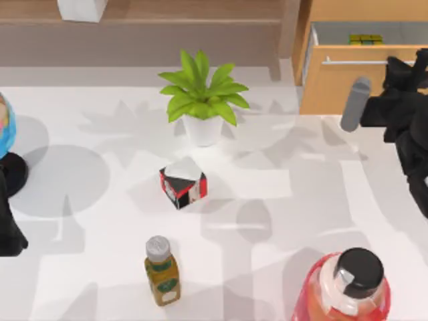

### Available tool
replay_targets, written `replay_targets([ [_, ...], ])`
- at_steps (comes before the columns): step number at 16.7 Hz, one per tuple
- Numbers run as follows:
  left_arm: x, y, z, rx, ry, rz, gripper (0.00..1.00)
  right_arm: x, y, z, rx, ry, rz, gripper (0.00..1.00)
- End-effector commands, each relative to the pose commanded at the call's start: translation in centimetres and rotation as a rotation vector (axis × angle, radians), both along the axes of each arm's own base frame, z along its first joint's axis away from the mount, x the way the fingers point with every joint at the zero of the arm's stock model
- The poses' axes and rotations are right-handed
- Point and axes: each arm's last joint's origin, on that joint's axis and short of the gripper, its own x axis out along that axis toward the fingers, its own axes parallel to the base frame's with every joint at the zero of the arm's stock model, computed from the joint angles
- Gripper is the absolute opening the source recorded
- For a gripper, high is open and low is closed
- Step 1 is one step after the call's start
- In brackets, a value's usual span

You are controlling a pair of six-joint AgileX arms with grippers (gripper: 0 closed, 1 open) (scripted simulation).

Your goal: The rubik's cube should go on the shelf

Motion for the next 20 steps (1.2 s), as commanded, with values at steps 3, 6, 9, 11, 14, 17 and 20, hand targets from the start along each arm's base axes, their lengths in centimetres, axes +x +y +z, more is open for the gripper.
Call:
replay_targets([
  [3, 0.0, 0.0, 0.0, 0.000, 0.000, 0.000, 1.00, -1.6, 0.0, 0.0, 0.002, 0.000, -0.003, 0.00],
  [6, 0.0, 0.0, 0.0, 0.000, 0.000, 0.000, 1.00, -4.3, 0.0, -0.1, 0.001, 0.006, -0.004, 0.00],
  [9, 0.0, 0.0, 0.0, 0.000, 0.000, 0.000, 1.00, -6.1, 0.0, 0.0, 0.000, 0.002, 0.000, 0.00],
  [11, 0.0, 0.0, 0.0, 0.000, 0.000, 0.000, 1.00, -6.3, 0.1, 0.0, 0.000, 0.001, 0.000, 0.00],
  [14, 0.0, 0.0, 0.0, 0.000, 0.000, 0.000, 1.00, -6.2, 0.0, 0.0, -0.001, 0.001, -0.001, 0.00],
  [17, 0.0, 0.0, 0.0, 0.000, 0.000, 0.000, 1.00, -7.9, 0.1, -0.1, 0.001, 0.002, -0.005, 0.00],
  [20, 0.0, 0.0, 0.0, 0.000, 0.000, 0.000, 1.00, -10.7, 0.1, -0.2, -0.001, 0.007, -0.004, 0.00],
])
